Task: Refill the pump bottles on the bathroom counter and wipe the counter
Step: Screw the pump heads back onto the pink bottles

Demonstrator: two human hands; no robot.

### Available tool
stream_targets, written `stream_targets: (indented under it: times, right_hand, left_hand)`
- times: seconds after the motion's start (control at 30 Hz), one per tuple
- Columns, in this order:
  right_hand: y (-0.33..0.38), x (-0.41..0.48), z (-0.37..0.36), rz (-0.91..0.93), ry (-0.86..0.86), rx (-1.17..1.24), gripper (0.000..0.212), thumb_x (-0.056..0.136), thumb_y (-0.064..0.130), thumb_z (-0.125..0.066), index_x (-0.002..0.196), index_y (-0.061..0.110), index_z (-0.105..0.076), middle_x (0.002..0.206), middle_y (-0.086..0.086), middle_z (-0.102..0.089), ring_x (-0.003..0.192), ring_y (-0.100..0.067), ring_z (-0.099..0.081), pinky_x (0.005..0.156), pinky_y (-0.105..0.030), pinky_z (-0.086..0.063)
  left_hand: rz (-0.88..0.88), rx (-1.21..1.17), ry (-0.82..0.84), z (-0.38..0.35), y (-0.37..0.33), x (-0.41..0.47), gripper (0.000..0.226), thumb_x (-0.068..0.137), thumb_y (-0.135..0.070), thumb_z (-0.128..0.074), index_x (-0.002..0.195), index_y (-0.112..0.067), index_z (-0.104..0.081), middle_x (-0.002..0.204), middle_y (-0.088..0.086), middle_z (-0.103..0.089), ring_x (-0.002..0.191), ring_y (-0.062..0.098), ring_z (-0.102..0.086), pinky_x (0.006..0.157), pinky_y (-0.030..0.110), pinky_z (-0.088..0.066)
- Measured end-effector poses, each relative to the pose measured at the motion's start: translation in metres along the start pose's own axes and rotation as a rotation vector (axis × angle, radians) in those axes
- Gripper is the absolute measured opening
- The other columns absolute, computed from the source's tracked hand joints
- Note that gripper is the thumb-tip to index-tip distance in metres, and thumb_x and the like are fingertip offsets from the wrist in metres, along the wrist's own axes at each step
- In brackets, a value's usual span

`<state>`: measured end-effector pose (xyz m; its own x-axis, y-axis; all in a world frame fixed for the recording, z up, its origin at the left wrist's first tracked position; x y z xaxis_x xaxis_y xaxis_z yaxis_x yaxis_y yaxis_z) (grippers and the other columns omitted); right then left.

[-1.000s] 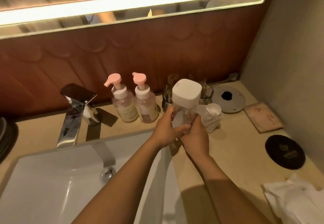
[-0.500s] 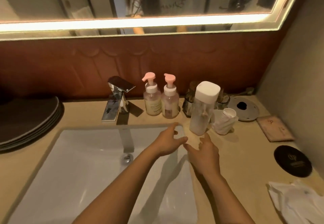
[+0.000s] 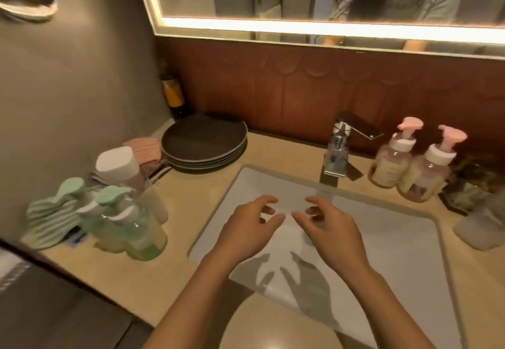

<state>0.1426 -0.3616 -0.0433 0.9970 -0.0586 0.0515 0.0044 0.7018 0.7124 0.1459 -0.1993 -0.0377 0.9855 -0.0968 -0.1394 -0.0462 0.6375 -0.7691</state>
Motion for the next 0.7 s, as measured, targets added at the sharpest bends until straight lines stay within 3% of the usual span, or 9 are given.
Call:
stream_targets:
  times: [0.17,0.37,0.5,0.6,0.7]
  right_hand:
    - [0.088,0.008,-0.076,0.153,0.153,-0.007,0.048,0.085,0.054,-0.055,0.127,0.032,-0.052,0.114,0.008,-0.064,0.101,-0.008,-0.059,0.087,-0.031,-0.052]
    - [0.169,0.003,-0.141,0.293,0.278,0.017,0.048,0.085,0.056,-0.053,0.128,0.034,-0.051,0.116,0.011,-0.063,0.103,-0.006,-0.058,0.085,-0.025,-0.05]
    - [0.198,-0.007,-0.166,0.368,0.274,0.03,0.051,0.082,0.06,-0.054,0.125,0.033,-0.053,0.116,0.013,-0.063,0.104,-0.003,-0.057,0.08,-0.025,-0.049]
    - [0.214,-0.012,-0.188,0.357,0.242,0.084,0.051,0.078,0.057,-0.06,0.123,0.033,-0.054,0.115,0.015,-0.061,0.103,-0.004,-0.056,0.082,-0.026,-0.048]
    - [0.213,-0.011,-0.196,0.329,0.206,0.11,0.053,0.074,0.056,-0.066,0.12,0.032,-0.056,0.113,0.016,-0.062,0.102,-0.005,-0.056,0.083,-0.026,-0.047]
  left_hand:
    - [0.076,0.0,-0.145,0.074,0.057,-0.026,0.038,0.091,-0.043,-0.055,0.128,-0.037,-0.051,0.116,-0.012,-0.061,0.101,0.008,-0.058,0.091,0.035,-0.05]
    - [0.146,-0.076,-0.155,0.118,0.118,-0.068,0.031,0.09,-0.042,-0.055,0.121,-0.041,-0.054,0.105,-0.021,-0.059,0.094,0.002,-0.059,0.086,0.035,-0.053]
    - [0.233,-0.118,-0.227,0.139,0.162,-0.091,0.003,0.086,-0.035,-0.062,0.089,-0.034,-0.062,0.075,-0.023,-0.061,0.071,-0.003,-0.057,0.08,0.036,-0.053]
    - [0.324,-0.099,-0.407,0.171,0.199,-0.107,0.019,0.084,-0.038,-0.065,0.073,-0.026,-0.054,0.062,-0.012,-0.053,0.059,0.007,-0.05,0.067,0.036,-0.049]
    - [0.344,-0.076,-0.579,0.2,0.209,-0.11,0.028,0.079,-0.043,-0.066,0.078,-0.025,-0.046,0.069,-0.004,-0.053,0.065,0.015,-0.053,0.067,0.04,-0.049]
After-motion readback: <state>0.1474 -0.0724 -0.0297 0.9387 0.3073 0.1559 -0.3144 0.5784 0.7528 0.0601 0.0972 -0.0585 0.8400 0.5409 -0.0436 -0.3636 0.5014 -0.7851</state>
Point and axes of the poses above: each hand's wrist, its own x-axis towards the middle knuckle, its own z-axis out of the back of the hand, y = z × x, the point moved 6 cm from there along x, towards the middle knuckle
